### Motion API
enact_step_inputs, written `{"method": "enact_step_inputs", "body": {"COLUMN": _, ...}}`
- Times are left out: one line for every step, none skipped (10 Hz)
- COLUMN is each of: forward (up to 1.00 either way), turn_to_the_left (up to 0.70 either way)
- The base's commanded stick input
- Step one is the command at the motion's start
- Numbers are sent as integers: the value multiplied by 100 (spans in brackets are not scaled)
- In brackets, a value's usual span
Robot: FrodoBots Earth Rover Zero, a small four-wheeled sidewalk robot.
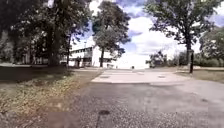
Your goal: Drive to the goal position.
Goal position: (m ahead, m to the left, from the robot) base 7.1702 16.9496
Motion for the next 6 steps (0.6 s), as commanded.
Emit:
{"method": "enact_step_inputs", "body": {"forward": 70, "turn_to_the_left": -28}}
{"method": "enact_step_inputs", "body": {"forward": 70, "turn_to_the_left": -28}}
{"method": "enact_step_inputs", "body": {"forward": 70, "turn_to_the_left": -28}}
{"method": "enact_step_inputs", "body": {"forward": 70, "turn_to_the_left": -28}}
{"method": "enact_step_inputs", "body": {"forward": 70, "turn_to_the_left": -28}}
{"method": "enact_step_inputs", "body": {"forward": 70, "turn_to_the_left": -24}}
